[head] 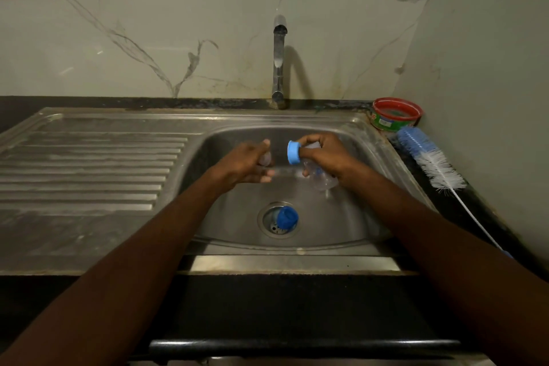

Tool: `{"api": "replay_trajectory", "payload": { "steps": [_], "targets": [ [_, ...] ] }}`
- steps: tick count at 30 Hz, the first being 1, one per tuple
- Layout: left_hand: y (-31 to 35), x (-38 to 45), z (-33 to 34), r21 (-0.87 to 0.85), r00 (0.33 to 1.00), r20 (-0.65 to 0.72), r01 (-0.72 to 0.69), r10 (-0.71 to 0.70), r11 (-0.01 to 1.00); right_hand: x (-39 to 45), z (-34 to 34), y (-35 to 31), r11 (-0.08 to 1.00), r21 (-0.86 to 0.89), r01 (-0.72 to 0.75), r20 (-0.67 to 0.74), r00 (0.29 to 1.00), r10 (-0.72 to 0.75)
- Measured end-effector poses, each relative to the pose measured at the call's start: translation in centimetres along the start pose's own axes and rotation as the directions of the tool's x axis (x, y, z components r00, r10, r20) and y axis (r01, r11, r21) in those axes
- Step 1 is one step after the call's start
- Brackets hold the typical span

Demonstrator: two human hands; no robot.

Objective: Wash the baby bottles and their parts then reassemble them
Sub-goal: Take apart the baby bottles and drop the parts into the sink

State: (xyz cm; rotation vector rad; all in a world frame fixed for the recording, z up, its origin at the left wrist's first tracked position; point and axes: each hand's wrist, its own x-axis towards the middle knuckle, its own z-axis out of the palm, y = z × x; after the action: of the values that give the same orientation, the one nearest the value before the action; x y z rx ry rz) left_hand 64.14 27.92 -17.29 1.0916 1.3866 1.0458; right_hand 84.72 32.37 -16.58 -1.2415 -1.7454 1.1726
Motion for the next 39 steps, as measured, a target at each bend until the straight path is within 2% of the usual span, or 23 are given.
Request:
{"api": "replay_trajectory", "payload": {
  "steps": [2,4,7,9,11,15,18,21,25,27,30,33,36,39],
  "targets": [
    [-1.4,0.5,-0.9,0.376,0.996,-0.058,-0.047,0.074,0.925,0.1,-0.6,0.9,0.943,-0.331,-0.027,0.018,0.999,0.035],
    [-2.7,1.3,-1.5,0.581,0.999,0.023,-0.051,0.046,0.812,0.0,-0.9,2.0,0.795,-0.604,-0.062,0.088,0.986,0.143],
    [-3.6,2.2,-1.4,0.812,0.992,0.124,-0.088,-0.023,0.577,0.3,-0.4,3.1,0.655,-0.748,-0.108,0.125,0.946,0.299],
    [-3.8,2.4,-1.3,0.905,0.987,0.149,-0.112,-0.060,0.411,0.7,0.0,3.4,0.612,-0.782,-0.120,0.107,0.941,0.321],
    [-4.3,3.0,-1.5,0.941,0.984,0.161,-0.128,-0.080,0.313,1.1,0.5,3.8,0.612,-0.779,-0.136,0.104,0.935,0.340],
    [-4.5,3.5,-1.7,0.926,0.981,0.184,-0.154,-0.055,0.345,1.5,0.8,4.1,0.720,-0.666,-0.196,0.073,0.943,0.325],
    [-4.3,3.5,-1.7,0.889,0.990,0.134,-0.140,0.044,0.435,1.5,0.5,3.6,0.756,-0.619,-0.213,0.038,0.953,0.300],
    [-4.9,3.6,-1.7,0.893,0.995,0.095,-0.099,0.033,0.438,1.0,0.5,3.3,0.734,-0.637,-0.236,0.118,0.911,0.395],
    [-5.5,3.4,-1.6,0.906,0.991,0.130,-0.108,-0.027,0.410,0.5,1.4,3.8,0.673,-0.730,-0.122,0.279,0.846,0.455],
    [-5.4,3.4,-1.5,0.904,0.990,0.136,-0.113,-0.027,0.412,0.2,1.7,3.7,0.635,-0.770,-0.058,0.279,0.865,0.417],
    [-5.5,3.5,-1.5,0.896,0.990,0.120,-0.075,-0.076,0.438,0.1,1.6,3.4,0.665,-0.736,-0.125,0.233,0.876,0.422],
    [-5.6,3.6,-1.5,0.886,0.986,0.117,-0.052,-0.115,0.460,0.4,1.5,3.6,0.682,-0.710,-0.179,0.244,0.845,0.475],
    [-5.8,4.0,-1.4,0.871,0.985,0.111,-0.033,-0.129,0.491,0.7,1.5,4.0,0.660,-0.729,-0.185,0.246,0.828,0.504],
    [-6.0,4.1,-1.5,0.850,0.990,0.070,0.007,-0.125,0.526,0.8,1.2,3.9,0.655,-0.738,-0.161,0.222,0.859,0.461]
  ]
}}
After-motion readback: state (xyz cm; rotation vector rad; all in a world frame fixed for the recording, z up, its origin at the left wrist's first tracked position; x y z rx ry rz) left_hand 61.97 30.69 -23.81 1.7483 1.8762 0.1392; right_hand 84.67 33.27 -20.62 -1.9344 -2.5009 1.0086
